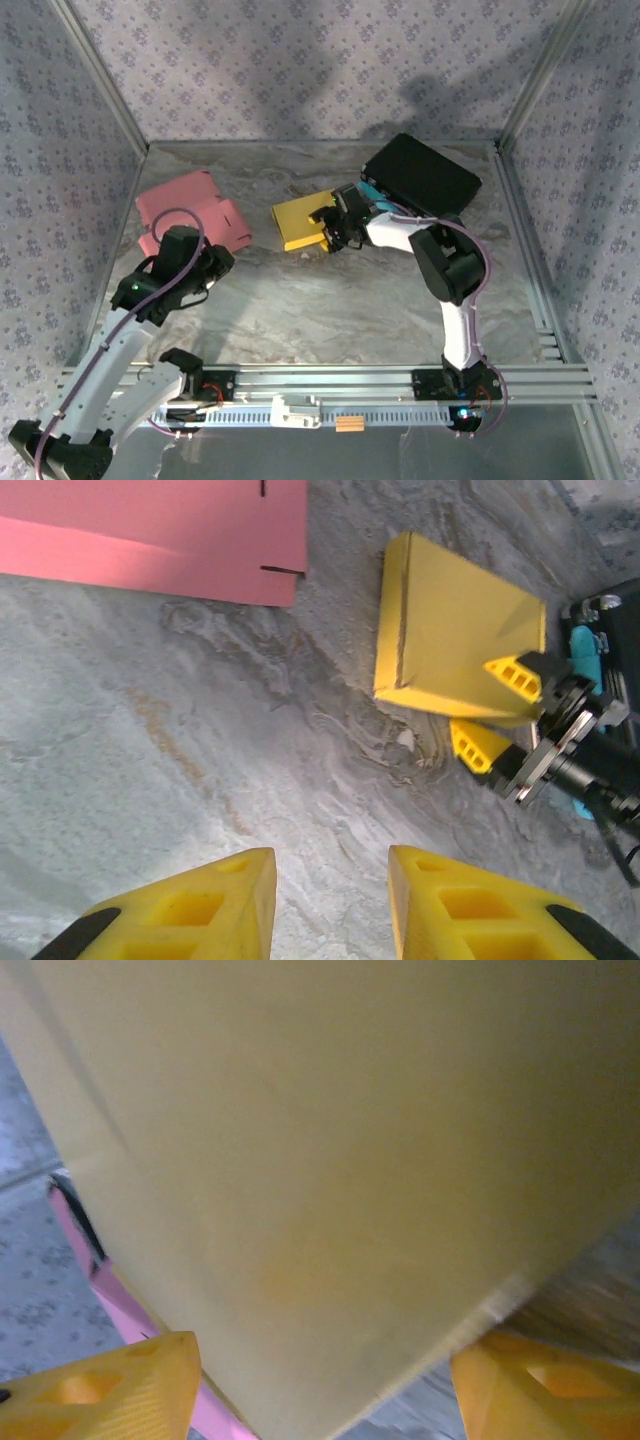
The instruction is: Fold the paper box
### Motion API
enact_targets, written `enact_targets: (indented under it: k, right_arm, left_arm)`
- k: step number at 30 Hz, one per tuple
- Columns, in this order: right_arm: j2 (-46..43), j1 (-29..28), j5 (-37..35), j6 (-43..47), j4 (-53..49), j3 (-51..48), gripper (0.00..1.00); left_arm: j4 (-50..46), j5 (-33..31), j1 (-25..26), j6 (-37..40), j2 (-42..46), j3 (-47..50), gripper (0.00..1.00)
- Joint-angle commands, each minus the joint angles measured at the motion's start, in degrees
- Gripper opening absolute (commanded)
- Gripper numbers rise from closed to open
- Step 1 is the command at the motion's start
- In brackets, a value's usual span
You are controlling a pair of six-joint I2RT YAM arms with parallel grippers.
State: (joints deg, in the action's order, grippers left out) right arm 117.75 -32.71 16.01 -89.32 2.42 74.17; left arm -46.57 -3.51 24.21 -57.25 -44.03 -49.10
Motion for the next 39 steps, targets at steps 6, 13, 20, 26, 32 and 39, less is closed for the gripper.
enact_targets:
  k: [6,13,20,26,32,39]
  right_arm:
    - [11.7,2.82,-2.62,-2.46,-1.91,17.08,0.67]
    - [7.96,4.24,-1.83,3.16,-6.29,18.54,0.7]
    - [-5.82,3.89,0.52,8.71,-6.01,3.82,0.72]
    - [-10.13,3.18,7.3,18.77,-10.34,0.81,0.72]
    - [-13.77,3.88,9.87,25.42,-13.75,-1.36,0.72]
    - [-12.64,3.45,11.59,28.98,-15.24,-0.9,0.74]
  left_arm:
    - [-6.08,0.51,-4.05,2.7,-0.58,-3.58,0.35]
    - [-8.03,2.37,-13.78,7.09,-14.54,-10.22,0.36]
    - [-0.14,1.08,-26.06,10.48,-37.25,-18.31,0.36]
    - [-1.04,-0.25,-31.58,18.44,-56.41,-32.11,0.35]
    - [-1.89,2.06,-31.34,21.49,-67.31,-37.41,0.35]
    - [0.6,6.66,-27.53,18.55,-67.9,-30.53,0.33]
